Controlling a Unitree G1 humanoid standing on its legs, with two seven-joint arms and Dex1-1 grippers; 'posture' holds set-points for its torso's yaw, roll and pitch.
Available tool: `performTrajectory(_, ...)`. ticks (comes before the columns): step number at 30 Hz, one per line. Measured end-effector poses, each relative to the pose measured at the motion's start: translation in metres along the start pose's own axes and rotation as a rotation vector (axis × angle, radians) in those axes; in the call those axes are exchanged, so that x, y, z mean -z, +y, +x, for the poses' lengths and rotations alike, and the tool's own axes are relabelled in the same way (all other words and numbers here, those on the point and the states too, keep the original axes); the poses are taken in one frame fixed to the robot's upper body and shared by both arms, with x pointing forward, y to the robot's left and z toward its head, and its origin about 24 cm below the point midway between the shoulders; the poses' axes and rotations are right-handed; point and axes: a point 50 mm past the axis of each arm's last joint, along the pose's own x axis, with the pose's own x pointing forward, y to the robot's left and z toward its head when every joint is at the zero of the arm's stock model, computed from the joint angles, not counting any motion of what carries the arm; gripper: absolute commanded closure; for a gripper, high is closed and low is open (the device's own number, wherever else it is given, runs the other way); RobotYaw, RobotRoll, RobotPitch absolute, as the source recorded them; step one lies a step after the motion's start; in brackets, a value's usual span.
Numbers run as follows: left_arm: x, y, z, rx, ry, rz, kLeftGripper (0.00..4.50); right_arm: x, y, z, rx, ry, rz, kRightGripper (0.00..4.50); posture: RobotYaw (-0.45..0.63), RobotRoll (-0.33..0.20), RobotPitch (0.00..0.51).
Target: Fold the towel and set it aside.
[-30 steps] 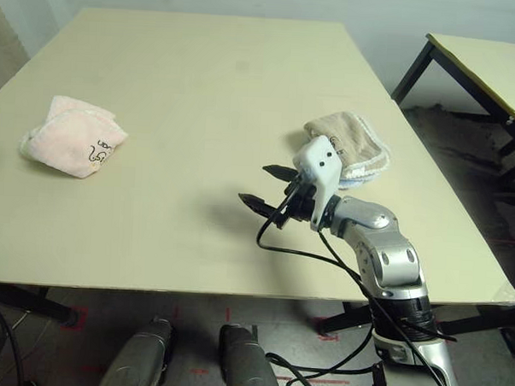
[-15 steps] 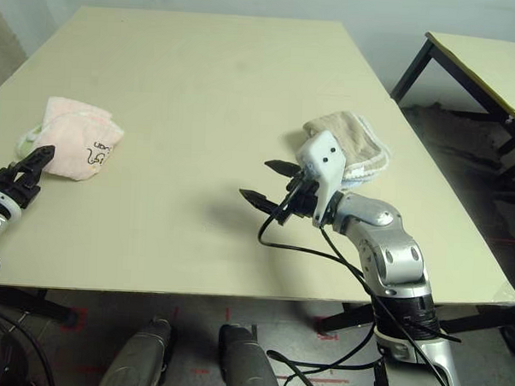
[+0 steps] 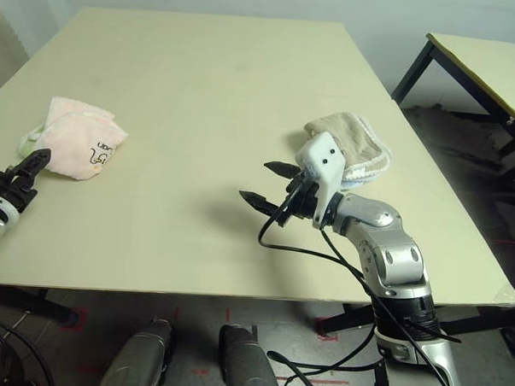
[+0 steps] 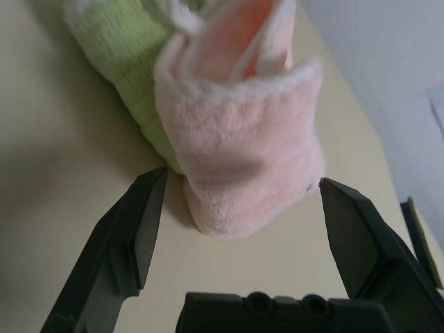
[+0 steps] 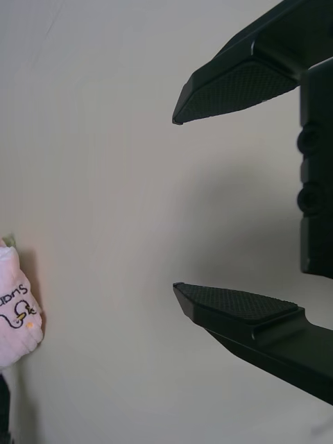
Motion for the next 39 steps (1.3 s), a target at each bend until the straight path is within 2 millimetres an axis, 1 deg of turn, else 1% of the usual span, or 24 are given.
performTrajectory(3, 0.0, -0.001, 0.012, 0.012, -0.009, -0.013, 0.02, 0.0, 0.0, -0.001, 0.001, 0.001, -0.003, 0.0, -0.01, 0.0, 0.13)
performTrajectory(6, -0.001, -0.002, 0.02, 0.023, -0.017, -0.012, 0.02, 0.001, 0.002, -0.002, 0.003, 0.005, -0.002, 0.0, -0.02, 0.0, 0.132)
performTrajectory(7, -0.001, -0.001, 0.022, 0.025, -0.02, -0.015, 0.21, 0.003, 0.002, -0.002, 0.004, 0.008, 0.001, 0.0, -0.02, 0.0, 0.133)
performTrajectory(9, -0.002, 0.0, 0.025, 0.026, -0.032, -0.017, 0.65, 0.004, 0.003, -0.003, 0.007, 0.012, 0.005, 0.0, -0.02, 0.0, 0.135)
performTrajectory(10, -0.003, 0.0, 0.027, 0.032, -0.039, -0.02, 0.96, 0.004, 0.004, -0.003, 0.008, 0.012, 0.005, 0.0, -0.02, 0.0, 0.135)
performTrajectory(15, -0.009, -0.002, 0.03, 0.066, -0.063, -0.016, 2.73, 0.004, 0.005, -0.003, 0.011, 0.01, 0.0, 0.0, -0.02, 0.0, 0.137)
performTrajectory(20, -0.008, 0.001, 0.03, 0.063, -0.066, -0.015, 4.42, 0.003, 0.005, -0.003, 0.011, 0.009, -0.001, 0.0, -0.02, 0.0, 0.138)
performTrajectory(26, -0.017, -0.008, 0.04, 0.1, -0.102, -0.022, 4.47, 0.001, 0.007, -0.002, 0.002, 0.003, -0.004, 0.0, -0.01, 0.0, 0.141)
performTrajectory(31, -0.038, -0.023, 0.055, 0.149, -0.164, -0.017, 4.47, 0.002, 0.008, -0.002, 0.0, 0.005, 0.002, 0.0, -0.02, 0.0, 0.14)
performTrajectory(34, -0.049, -0.028, 0.059, 0.164, -0.198, -0.006, 4.47, 0.002, 0.008, -0.002, 0.0, 0.004, 0.002, 0.0, -0.03, 0.0, 0.138)
performTrajectory(36, -0.053, -0.025, 0.06, 0.158, -0.211, 0.002, 4.47, 0.002, 0.009, -0.002, 0.001, 0.005, 0.003, 0.0, -0.03, 0.0, 0.138)
performTrajectory(39, -0.055, -0.015, 0.058, 0.128, -0.223, -0.005, 4.47, 0.003, 0.009, -0.002, 0.005, 0.006, 0.007, 0.0, -0.03, 0.0, 0.138)
